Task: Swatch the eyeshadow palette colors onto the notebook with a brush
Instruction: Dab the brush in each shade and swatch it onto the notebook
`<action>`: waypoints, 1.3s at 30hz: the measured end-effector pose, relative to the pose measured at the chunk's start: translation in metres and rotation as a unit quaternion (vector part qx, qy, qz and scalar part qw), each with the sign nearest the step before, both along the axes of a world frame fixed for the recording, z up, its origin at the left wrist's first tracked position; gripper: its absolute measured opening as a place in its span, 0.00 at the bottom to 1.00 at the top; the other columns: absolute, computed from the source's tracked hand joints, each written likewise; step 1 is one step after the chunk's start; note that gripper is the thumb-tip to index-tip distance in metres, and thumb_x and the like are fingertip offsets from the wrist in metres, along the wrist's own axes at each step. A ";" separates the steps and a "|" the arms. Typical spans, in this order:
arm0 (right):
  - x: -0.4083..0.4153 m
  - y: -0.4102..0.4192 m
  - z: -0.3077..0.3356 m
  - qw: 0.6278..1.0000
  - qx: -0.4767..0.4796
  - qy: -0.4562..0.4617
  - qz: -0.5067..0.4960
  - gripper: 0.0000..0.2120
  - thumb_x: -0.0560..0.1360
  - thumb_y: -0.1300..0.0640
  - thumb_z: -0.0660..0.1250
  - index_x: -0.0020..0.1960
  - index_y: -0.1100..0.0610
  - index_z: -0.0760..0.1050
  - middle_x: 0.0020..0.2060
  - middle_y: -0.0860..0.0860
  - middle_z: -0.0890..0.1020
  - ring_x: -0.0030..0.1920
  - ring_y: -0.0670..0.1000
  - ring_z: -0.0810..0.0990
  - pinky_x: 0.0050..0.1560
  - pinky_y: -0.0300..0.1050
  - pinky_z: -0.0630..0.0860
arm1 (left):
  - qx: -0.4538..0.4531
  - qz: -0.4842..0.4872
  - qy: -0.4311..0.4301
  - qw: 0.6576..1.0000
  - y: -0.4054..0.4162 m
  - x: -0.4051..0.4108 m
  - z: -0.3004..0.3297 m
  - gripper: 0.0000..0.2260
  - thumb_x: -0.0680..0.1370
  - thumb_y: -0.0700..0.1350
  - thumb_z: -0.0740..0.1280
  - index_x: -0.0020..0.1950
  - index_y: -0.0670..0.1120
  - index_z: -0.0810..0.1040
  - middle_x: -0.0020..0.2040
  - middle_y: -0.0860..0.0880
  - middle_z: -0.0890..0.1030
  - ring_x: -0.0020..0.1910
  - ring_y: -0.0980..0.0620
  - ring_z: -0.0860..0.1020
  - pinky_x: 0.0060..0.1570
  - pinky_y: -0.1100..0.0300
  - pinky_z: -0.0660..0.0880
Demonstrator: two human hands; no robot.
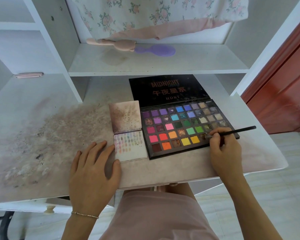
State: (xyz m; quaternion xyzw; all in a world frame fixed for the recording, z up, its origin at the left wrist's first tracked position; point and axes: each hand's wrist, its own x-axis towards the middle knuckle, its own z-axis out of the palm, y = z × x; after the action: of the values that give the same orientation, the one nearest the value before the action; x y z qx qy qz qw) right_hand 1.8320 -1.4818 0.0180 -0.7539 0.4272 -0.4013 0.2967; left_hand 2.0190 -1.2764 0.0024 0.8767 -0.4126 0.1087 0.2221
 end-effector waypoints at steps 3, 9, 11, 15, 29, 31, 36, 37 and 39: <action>-0.001 0.001 0.000 1.000 -0.002 -0.002 0.005 0.09 0.76 0.68 0.58 0.42 0.55 0.69 0.31 0.44 0.74 0.32 0.42 0.73 0.31 0.26 0.69 | -0.001 -0.001 -0.001 1.000 0.001 0.000 -0.001 0.21 0.72 0.53 0.56 0.55 0.44 0.81 0.57 0.44 0.80 0.59 0.41 0.76 0.62 0.41 0.66; -0.001 0.000 0.000 1.000 -0.001 0.000 -0.007 0.09 0.76 0.67 0.58 0.42 0.55 0.69 0.31 0.44 0.74 0.31 0.43 0.73 0.31 0.25 0.68 | 0.000 -0.001 0.004 1.000 0.001 0.000 0.000 0.21 0.72 0.53 0.56 0.55 0.44 0.81 0.58 0.44 0.80 0.59 0.41 0.76 0.63 0.41 0.65; -0.001 0.000 0.000 1.000 0.002 0.001 0.000 0.09 0.76 0.67 0.58 0.42 0.54 0.69 0.30 0.44 0.74 0.30 0.44 0.73 0.30 0.25 0.68 | 0.000 0.000 0.008 1.000 0.001 0.000 0.000 0.21 0.72 0.53 0.56 0.56 0.44 0.81 0.58 0.44 0.80 0.60 0.41 0.76 0.63 0.41 0.65; -0.001 0.000 0.000 1.000 0.009 -0.001 -0.011 0.09 0.75 0.67 0.58 0.42 0.54 0.69 0.31 0.44 0.74 0.31 0.43 0.73 0.31 0.24 0.68 | 0.001 0.001 0.012 1.000 0.001 -0.001 0.001 0.21 0.72 0.53 0.56 0.56 0.45 0.81 0.58 0.44 0.80 0.60 0.42 0.76 0.63 0.42 0.65; 0.044 0.048 0.003 0.984 0.054 -0.109 0.128 0.10 0.72 0.60 0.59 0.42 0.44 0.68 0.35 0.38 0.78 0.36 0.39 0.77 0.35 0.27 0.71 | 0.007 0.001 0.003 1.000 0.002 0.001 -0.001 0.21 0.72 0.53 0.56 0.55 0.45 0.81 0.57 0.45 0.80 0.59 0.42 0.76 0.63 0.43 0.65; 0.058 0.058 0.002 0.978 0.067 -0.104 0.168 0.09 0.72 0.58 0.60 0.40 0.44 0.69 0.35 0.36 0.79 0.35 0.39 0.77 0.33 0.26 0.70 | 0.010 0.000 0.003 1.000 0.002 0.001 -0.001 0.20 0.72 0.53 0.57 0.55 0.45 0.81 0.57 0.45 0.80 0.59 0.42 0.76 0.63 0.43 0.65; 0.082 0.073 0.003 0.969 0.065 -0.058 0.233 0.09 0.72 0.58 0.62 0.40 0.43 0.68 0.31 0.44 0.78 0.35 0.43 0.77 0.32 0.29 0.71 | 0.014 0.001 0.014 1.000 0.002 0.001 0.000 0.20 0.72 0.53 0.56 0.55 0.45 0.81 0.57 0.46 0.80 0.60 0.43 0.76 0.64 0.43 0.65; 0.084 0.074 0.003 0.968 0.063 -0.050 0.239 0.11 0.73 0.59 0.63 0.40 0.42 0.68 0.32 0.45 0.78 0.36 0.44 0.77 0.33 0.31 0.73 | 0.015 0.001 0.016 1.000 0.002 0.001 0.000 0.20 0.72 0.53 0.56 0.55 0.46 0.81 0.57 0.46 0.80 0.60 0.43 0.76 0.64 0.43 0.65; 0.087 0.075 0.003 0.967 0.061 -0.033 0.246 0.14 0.74 0.61 0.64 0.40 0.42 0.67 0.34 0.45 0.79 0.38 0.44 0.78 0.37 0.32 0.74 | 0.014 0.001 0.018 1.000 0.002 0.001 0.001 0.20 0.72 0.53 0.57 0.55 0.46 0.81 0.57 0.46 0.80 0.60 0.43 0.76 0.63 0.43 0.66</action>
State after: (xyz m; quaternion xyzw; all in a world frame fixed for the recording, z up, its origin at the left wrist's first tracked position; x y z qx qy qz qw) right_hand 1.9188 -1.4072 0.0210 -0.8029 0.2419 -0.3135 0.4456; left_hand 2.0197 -1.2748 0.0029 0.8819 -0.4093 0.0874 0.2169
